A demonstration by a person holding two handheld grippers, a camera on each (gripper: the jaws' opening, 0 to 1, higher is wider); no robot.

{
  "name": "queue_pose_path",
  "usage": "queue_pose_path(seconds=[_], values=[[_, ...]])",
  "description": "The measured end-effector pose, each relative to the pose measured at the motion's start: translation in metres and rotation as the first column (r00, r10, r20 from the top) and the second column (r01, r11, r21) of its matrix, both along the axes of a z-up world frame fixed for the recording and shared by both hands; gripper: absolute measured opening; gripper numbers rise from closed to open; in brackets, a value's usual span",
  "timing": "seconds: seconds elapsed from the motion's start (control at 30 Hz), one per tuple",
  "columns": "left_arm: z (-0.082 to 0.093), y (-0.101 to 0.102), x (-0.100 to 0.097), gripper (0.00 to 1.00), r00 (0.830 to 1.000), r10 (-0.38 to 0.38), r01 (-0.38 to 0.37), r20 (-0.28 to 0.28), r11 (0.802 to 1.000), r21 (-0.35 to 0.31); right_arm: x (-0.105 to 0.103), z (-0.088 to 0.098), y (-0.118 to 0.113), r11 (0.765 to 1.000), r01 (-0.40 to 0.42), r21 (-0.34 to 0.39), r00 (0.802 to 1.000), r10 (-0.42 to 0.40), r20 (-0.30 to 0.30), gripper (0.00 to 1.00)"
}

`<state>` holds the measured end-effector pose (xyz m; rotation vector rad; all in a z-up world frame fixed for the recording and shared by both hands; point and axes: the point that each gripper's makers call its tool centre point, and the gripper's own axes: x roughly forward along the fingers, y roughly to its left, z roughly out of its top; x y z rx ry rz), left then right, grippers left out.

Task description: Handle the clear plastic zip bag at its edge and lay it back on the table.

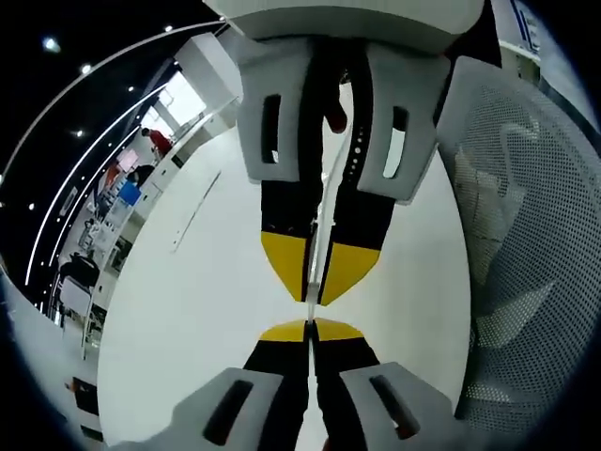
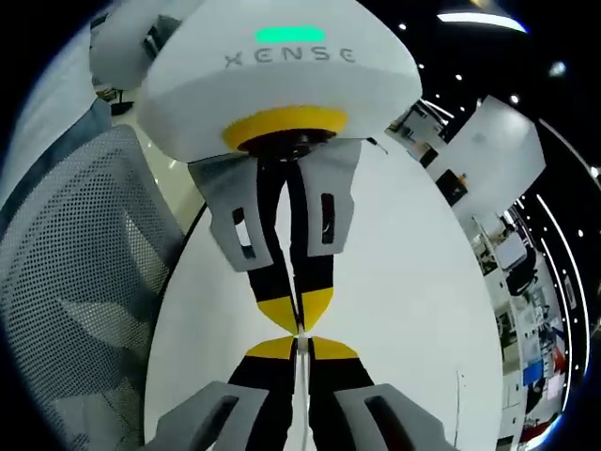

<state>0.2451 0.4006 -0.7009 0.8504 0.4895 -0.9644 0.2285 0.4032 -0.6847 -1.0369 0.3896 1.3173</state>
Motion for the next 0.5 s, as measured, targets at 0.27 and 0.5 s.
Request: queue_pose_path(seconds=[0.27,0.5], values=[[0.002,0.001,0.000,0.00,1.000,0.023,-0.023,-0.001,1.000,-0.009,0.005,-0.006,-0.003,1.000,0.010,-0.015,1.000,-0.010,0.013,0.00],[0.007,-0.001,-0.001,0.00,1.000,0.029,-0.029,0.000,0.999,-0.017,0.009,-0.011,-0.007,1.000,0.025,-0.015,0.999,-0.025,0.022,0.00]])
